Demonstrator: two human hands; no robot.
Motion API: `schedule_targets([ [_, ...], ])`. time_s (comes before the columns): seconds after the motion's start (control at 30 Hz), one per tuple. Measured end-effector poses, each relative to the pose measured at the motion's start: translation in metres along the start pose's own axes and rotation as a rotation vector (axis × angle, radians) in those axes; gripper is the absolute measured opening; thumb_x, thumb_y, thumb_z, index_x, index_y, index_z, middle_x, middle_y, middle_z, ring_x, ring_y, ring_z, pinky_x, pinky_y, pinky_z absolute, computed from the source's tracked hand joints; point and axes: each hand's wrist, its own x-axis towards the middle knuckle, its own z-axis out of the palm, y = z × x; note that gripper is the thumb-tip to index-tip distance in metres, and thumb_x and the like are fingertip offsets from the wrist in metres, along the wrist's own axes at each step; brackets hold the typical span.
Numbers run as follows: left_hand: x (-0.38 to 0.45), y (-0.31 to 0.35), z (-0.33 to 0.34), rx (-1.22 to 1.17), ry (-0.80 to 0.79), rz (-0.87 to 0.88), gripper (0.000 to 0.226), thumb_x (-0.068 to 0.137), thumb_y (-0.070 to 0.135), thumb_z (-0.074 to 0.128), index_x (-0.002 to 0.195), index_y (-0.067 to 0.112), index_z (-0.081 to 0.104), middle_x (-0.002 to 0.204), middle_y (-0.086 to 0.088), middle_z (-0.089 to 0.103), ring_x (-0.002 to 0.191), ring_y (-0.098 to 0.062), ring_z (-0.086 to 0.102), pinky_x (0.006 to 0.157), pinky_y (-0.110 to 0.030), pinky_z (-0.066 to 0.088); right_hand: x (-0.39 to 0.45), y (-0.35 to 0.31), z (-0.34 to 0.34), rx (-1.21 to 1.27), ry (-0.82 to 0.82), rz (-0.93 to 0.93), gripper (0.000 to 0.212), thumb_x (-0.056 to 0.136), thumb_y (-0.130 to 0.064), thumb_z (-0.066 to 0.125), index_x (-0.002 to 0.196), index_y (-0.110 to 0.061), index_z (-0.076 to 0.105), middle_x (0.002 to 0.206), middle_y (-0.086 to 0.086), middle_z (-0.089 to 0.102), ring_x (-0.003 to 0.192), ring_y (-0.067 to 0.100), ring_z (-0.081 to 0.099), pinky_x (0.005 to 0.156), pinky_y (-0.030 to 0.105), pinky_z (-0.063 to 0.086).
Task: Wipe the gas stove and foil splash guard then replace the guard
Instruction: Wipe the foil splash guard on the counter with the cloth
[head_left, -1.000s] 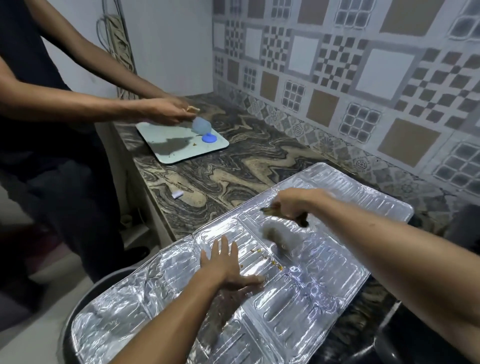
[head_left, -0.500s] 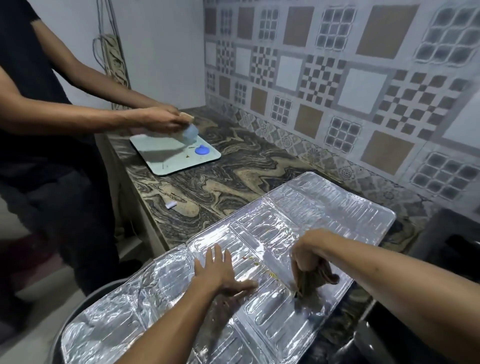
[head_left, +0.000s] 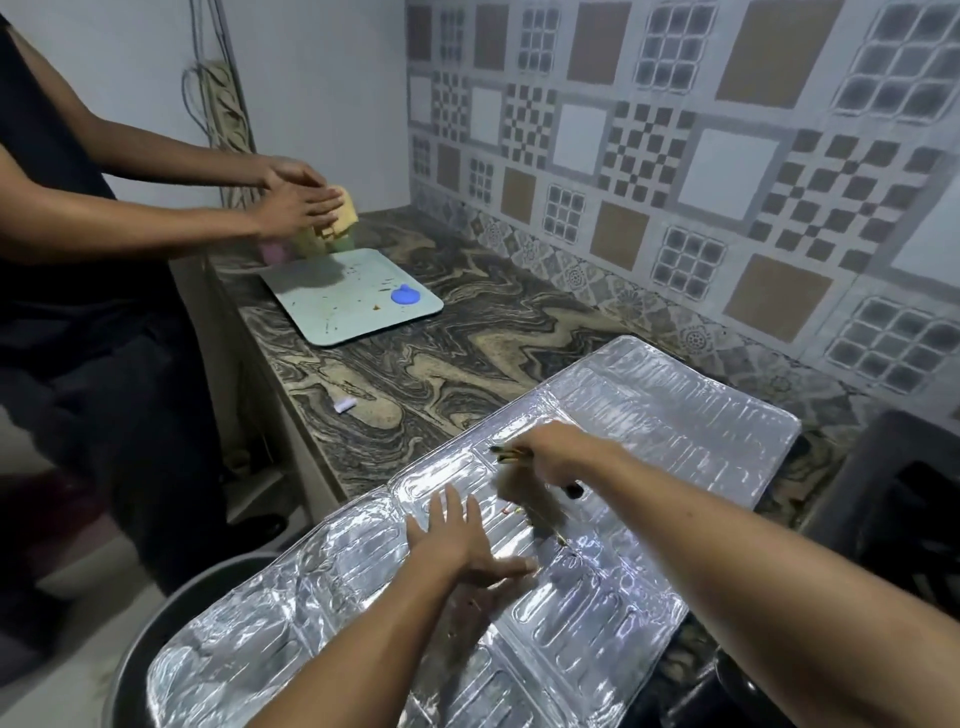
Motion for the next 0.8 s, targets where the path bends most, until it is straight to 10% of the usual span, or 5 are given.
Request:
schedule_targets([
  [0.43, -0.001, -0.012, -0.008, -0.105, 0.017, 0.079, 0.116, 0.076, 0.078, 0.048, 0.153, 0.012, -0.007, 0.159, -0.015, -0.019, 0.147, -0.035, -0.014, 0.115, -0.064, 0.001, -0.067, -0.010, 0.018, -0.469, -0.425, 0.070, 0.040, 0.095, -0.017, 0.049, 0.135, -0.021, 0.053, 0.138, 0.000, 0.053, 0.121, 0.026, 0.052, 0.088, 0.032, 0.041],
  [0.7, -0.032, -0.056, 0.014, 0.003, 0.202, 0.143, 0.087, 0.090, 0.067, 0.036, 0.155, 0.021, 0.001, 0.160, -0.014, -0.015, 0.147, -0.034, -0.012, 0.116, -0.059, -0.005, -0.058, 0.030, 0.029, -0.194, -0.497, 0.104, 0.039, 0.083, -0.009, 0.066, 0.118, -0.027, 0.067, 0.077, -0.011, 0.059, 0.085, 0.020, 0.057, 0.073, 0.027, 0.046],
  [0.8, -0.038, -0.063, 0.026, -0.012, 0.158, 0.118, 0.091, 0.086, 0.074, 0.032, 0.155, 0.025, -0.002, 0.159, -0.008, -0.019, 0.147, -0.031, -0.015, 0.115, -0.058, -0.007, -0.052, 0.029, 0.030, -0.212, -0.501, 0.109, 0.041, 0.080, -0.009, 0.067, 0.109, -0.038, 0.067, 0.087, -0.009, 0.063, 0.086, 0.019, 0.059, 0.077, 0.030, 0.050],
])
